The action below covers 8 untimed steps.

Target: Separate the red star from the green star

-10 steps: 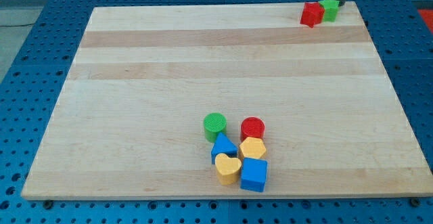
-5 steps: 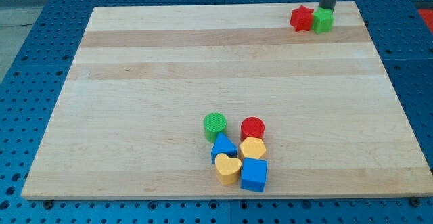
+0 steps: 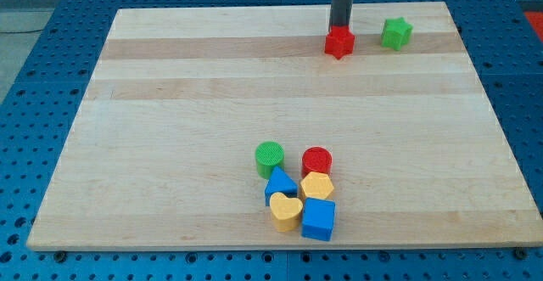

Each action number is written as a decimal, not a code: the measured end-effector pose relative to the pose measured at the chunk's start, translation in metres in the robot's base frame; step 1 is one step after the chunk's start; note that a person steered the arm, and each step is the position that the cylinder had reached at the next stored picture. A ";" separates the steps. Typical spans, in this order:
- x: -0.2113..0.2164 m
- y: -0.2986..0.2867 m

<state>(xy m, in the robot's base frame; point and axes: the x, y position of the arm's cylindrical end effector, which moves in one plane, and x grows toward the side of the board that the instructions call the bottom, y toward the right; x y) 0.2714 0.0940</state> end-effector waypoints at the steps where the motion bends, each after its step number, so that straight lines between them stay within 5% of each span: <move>1: 0.002 0.001; 4: 0.034 0.048; 8: 0.034 -0.146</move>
<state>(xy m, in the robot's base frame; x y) 0.3055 -0.0519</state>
